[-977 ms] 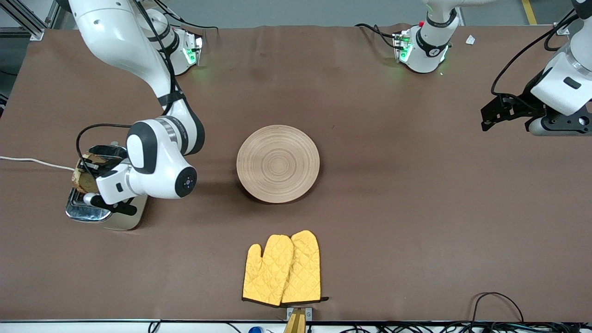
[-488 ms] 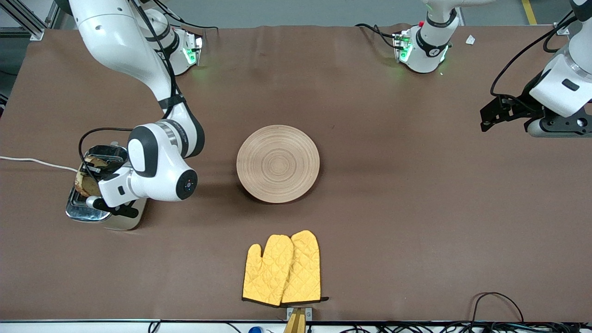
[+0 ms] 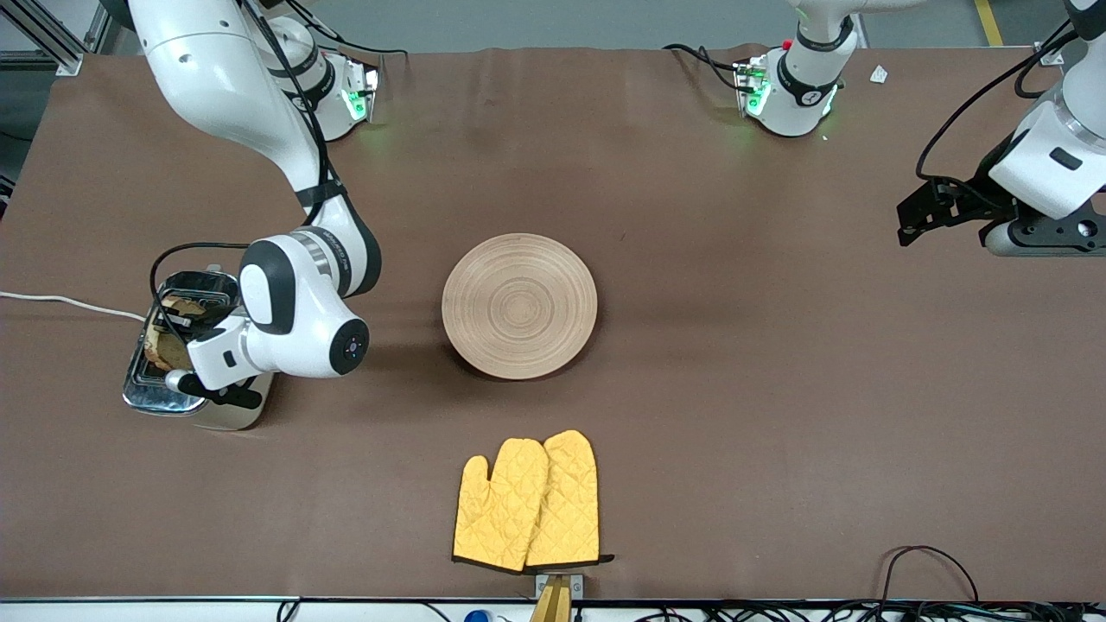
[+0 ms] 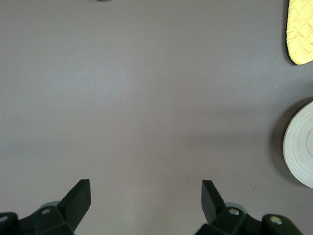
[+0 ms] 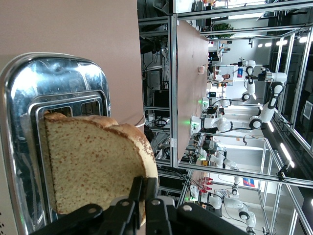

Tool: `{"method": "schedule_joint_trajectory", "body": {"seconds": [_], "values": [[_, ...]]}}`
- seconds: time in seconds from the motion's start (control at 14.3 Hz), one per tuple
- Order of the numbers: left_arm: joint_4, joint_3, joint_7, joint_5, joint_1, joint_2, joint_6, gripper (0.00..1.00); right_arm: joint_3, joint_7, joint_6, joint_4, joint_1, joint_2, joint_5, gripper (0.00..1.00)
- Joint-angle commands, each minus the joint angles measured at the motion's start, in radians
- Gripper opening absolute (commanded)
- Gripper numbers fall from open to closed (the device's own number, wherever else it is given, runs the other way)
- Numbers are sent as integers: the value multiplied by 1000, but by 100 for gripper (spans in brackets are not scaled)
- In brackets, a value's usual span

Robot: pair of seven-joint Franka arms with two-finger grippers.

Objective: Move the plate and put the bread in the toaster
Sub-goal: 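Lower the bread into the toaster slot with the right gripper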

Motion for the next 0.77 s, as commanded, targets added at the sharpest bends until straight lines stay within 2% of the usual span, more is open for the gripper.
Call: {"method": "schedule_joint_trajectory", "body": {"seconds": [0.0,0.28,0.35,0.49,0.63,0.7], "values": [[-1,-3,-11,0,1,-3,4,100,10,14,3,-9,-7,-11,5,72],[1,-1,-8,2,7,-3,4,100,16,13,8,-5,-9,-20,44,98],[1,-1,-8,2,7,-3,3,100,16,3,21,0,-15,-28,85,100],[1,-1,-6,2,9,-4,3,100,14,3,57,1,-29,-64,222,100],[1,-1,-8,2,9,-5,3,100,11,5,106,3,-58,-112,416,100],[2,-1,-8,2,9,-5,3,100,11,5,104,8,-69,-126,472,100]]}}
